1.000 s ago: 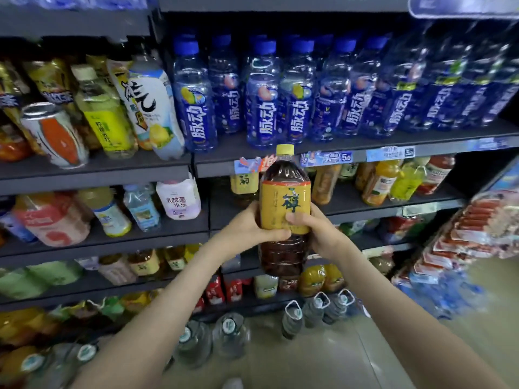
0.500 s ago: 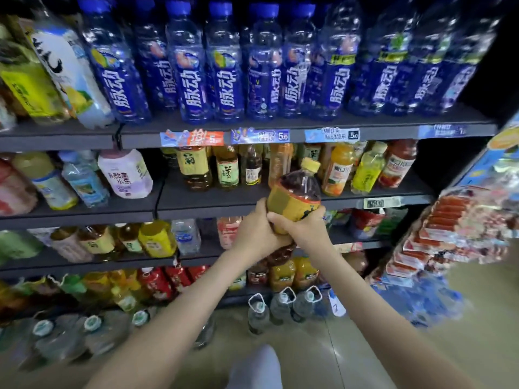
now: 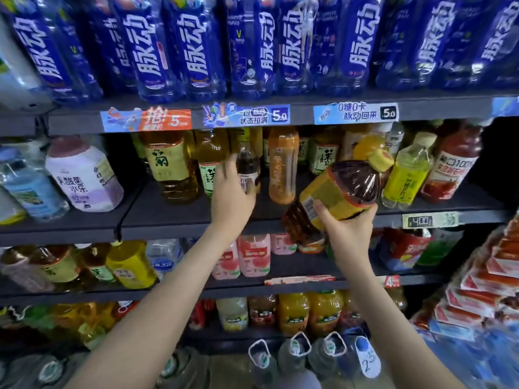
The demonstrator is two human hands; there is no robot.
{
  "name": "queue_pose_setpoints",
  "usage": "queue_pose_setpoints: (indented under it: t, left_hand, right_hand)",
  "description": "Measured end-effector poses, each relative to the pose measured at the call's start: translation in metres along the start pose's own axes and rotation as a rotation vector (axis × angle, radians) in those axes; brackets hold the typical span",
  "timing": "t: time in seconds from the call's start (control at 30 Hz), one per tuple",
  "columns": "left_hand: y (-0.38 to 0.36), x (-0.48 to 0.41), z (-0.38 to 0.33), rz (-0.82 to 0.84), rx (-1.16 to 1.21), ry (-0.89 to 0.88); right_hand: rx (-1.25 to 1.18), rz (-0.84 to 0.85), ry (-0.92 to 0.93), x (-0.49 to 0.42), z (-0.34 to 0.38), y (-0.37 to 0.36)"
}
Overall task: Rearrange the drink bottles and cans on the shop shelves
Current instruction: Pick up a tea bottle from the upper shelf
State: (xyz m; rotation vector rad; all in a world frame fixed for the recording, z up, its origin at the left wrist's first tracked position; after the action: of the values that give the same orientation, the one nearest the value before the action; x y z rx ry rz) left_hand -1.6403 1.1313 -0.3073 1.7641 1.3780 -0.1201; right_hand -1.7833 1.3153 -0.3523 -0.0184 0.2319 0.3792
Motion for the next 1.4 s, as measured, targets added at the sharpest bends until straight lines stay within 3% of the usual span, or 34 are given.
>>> queue_pose_setpoints:
  t: [0.33,0.57,0.63,0.73,0.8,1.07,1.27,1.4]
  left_hand:
    - [-0.049,-0.063,0.008,0.164,-0.154,0.245]
    - [-0.045,-0.050,0.002,0.088,-0.246,0.142]
    - [-0.042,-0.035,0.000,0.079,-0.168,0.064]
    - [-0.022,-0.014,0.012,0.059,0.168,0.115]
    - [0.002,-0.002,0.022,0.006,0.242,0.132]
    - [0.102,0.014,0.053,-0.127,0.282,0.177]
    - [0.111,0.026,0.083,-0.097,0.283,0.268]
    - [0.115,0.030,0.087,-0.069,0.258,0.289]
  right_hand:
    - [-0.004,0.083,0.092,-0.006,0.004,-0.033]
    - [-0.008,0.042,0.061,0.001,0.007,-0.052]
    - [-0.007,0.028,0.046,0.003,0.007,-0.055]
    - [0.008,0.013,0.037,0.005,0.010,-0.064]
    - [0.045,0.030,0.034,0.006,0.013,-0.075]
    - [0.340,-0.006,0.062,0.008,0.034,-0.142]
    - [0.458,-0.019,0.058,-0.003,0.030,-0.180]
    - [0.538,0.101,0.017,-0.013,0.023,-0.200]
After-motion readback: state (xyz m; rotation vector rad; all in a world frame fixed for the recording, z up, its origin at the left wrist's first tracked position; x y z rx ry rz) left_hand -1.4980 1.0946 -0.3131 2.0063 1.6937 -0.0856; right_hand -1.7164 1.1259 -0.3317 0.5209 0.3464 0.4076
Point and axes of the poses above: each hand's wrist, its own x-axis away from the middle knuckle, its own y-axis out of the back of the hand, z = x × y, the point moved 6 cm from there along -x, towards the middle knuckle, and after that the axes turned 5 degrees about x, right-handed, at the moved point
